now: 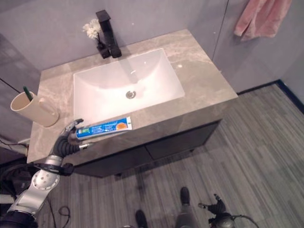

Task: Put brush and paste in cup on sink, flatten towel.

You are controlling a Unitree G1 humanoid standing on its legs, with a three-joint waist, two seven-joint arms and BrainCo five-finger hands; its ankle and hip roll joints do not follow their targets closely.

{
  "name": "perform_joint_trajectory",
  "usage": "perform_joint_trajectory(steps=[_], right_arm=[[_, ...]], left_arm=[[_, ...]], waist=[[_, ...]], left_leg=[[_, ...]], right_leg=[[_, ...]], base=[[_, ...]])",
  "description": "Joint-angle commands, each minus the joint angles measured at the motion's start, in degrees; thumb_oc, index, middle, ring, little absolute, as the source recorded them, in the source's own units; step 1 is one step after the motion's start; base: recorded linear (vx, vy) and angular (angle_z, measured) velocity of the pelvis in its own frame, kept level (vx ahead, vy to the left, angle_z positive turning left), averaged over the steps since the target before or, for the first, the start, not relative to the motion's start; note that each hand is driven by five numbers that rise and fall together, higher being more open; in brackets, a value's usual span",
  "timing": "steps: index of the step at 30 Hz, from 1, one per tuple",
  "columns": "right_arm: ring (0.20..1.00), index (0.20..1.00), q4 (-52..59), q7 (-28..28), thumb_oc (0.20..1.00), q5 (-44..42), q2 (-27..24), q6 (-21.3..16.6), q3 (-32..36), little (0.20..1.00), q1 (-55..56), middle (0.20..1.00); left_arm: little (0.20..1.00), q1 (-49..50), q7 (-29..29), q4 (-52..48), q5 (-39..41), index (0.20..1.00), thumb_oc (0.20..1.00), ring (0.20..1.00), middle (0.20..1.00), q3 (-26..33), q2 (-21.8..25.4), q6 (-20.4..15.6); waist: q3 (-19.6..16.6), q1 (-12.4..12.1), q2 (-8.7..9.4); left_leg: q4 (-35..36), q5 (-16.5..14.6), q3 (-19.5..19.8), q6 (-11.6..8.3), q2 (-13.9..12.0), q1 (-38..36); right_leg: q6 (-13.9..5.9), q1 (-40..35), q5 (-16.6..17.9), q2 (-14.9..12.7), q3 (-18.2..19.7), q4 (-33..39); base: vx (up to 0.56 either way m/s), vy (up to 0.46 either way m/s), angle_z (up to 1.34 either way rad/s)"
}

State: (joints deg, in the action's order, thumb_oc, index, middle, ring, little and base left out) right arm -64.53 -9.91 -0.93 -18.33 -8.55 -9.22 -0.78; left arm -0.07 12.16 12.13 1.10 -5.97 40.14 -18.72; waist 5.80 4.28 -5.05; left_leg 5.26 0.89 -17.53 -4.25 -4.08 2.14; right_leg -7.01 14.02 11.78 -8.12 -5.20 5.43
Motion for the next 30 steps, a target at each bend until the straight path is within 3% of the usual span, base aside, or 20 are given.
perform_joint_trajectory(steps=[1, 4, 8, 17, 23, 27, 30], right_arm=[[1.000, 1.000, 0.57, -1.10, 1.000, 0.01, -1.82, -0.56, 0.17, 1.000, -2.46, 1.000], [1.000, 1.000, 0.35, -1.18, 1.000, -0.13, -1.90, -0.47, 0.39, 1.000, -2.48, 1.000], [1.000, 1.000, 0.13, -1.19, 1.000, -0.01, -2.00, -0.47, 0.47, 1.000, -2.45, 1.000], [1.000, 1.000, 0.05, -1.32, 1.000, -0.33, -1.82, -0.71, 0.56, 1.000, -2.19, 1.000], [1.000, 1.000, 0.25, -1.29, 1.000, -0.38, -1.77, -0.84, 0.56, 1.000, -2.10, 1.000], [1.000, 1.000, 0.07, -1.19, 1.000, -0.34, -1.76, -0.89, 0.36, 1.000, -2.24, 1.000], [1.000, 1.000, 0.08, -1.30, 1.000, -0.33, -1.71, -0.90, 0.28, 1.000, -2.48, 1.000]], left_arm=[[0.815, -5.69, 0.23, -0.07, -0.10, 0.815, 0.815, 0.815, 0.815, 0.40, -0.70, -2.05], [0.765, -5.54, -0.27, -0.84, 0.79, 0.765, 0.765, 0.765, 0.765, 0.29, -1.21, -1.96], [0.592, -5.45, -0.73, -1.40, 0.16, 0.592, 0.592, 0.592, 0.592, -0.24, -1.38, -1.89], [0.542, -5.43, -0.89, -0.58, -1.75, 0.542, 0.542, 0.542, 0.542, -1.21, -0.61, -1.74], [0.598, -5.07, -1.22, -0.42, -2.70, 0.598, 0.598, 0.598, 0.598, -1.51, 0.09, -1.82], [0.780, -4.83, -1.81, -0.35, -3.52, 0.780, 0.780, 0.780, 0.780, -1.94, 1.02, -2.01], [0.818, -4.69, -1.95, -0.04, -3.80, 0.818, 0.818, 0.818, 0.818, -2.45, 1.24, -2.04]], waist=[[2.57, 1.75, -1.93], [2.53, 1.84, -2.06], [2.49, 1.86, -2.12], [2.43, 1.92, -2.02], [2.37, 1.88, -1.82], [2.43, 1.80, -1.81], [2.53, 1.73, -1.95]], left_leg=[[-0.26, 1.13, 6.50, -2.16, -3.35, 0.56], [-0.26, 1.17, 6.49, -2.22, -3.48, 0.62], [-0.26, 1.20, 6.45, -2.27, -3.65, 0.67], [-0.26, 1.35, 6.37, -2.43, -3.97, 0.75], [-0.26, 1.31, 6.44, -2.46, -4.01, 0.76], [-0.26, 1.33, 6.58, -2.45, -4.00, 0.89], [-0.26, 1.27, 6.62, -2.39, -3.90, 0.85]], right_leg=[[-6.05, -2.52, -0.41, -3.18, -0.67, -0.43], [-6.00, -2.44, -0.46, -3.14, -0.68, -0.43], [-5.92, -2.39, -0.54, -3.01, -0.61, -0.43], [-5.77, -2.42, -0.67, -2.83, -0.93, -0.43], [-5.68, -2.56, -0.77, -2.78, -0.97, -0.43], [-5.70, -2.48, -0.72, -2.85, -1.02, -0.43], [-5.67, -2.46, -0.66, -2.92, -1.04, -0.43]], base=[[0.00, 0.000, 0.00], [0.00, 0.000, 0.00], [0.00, 0.000, 0.00], [0.00, 0.000, 0.00], [0.00, 0.000, 0.00], [0.00, 0.000, 0.00], [0.00, 0.000, 0.00]])
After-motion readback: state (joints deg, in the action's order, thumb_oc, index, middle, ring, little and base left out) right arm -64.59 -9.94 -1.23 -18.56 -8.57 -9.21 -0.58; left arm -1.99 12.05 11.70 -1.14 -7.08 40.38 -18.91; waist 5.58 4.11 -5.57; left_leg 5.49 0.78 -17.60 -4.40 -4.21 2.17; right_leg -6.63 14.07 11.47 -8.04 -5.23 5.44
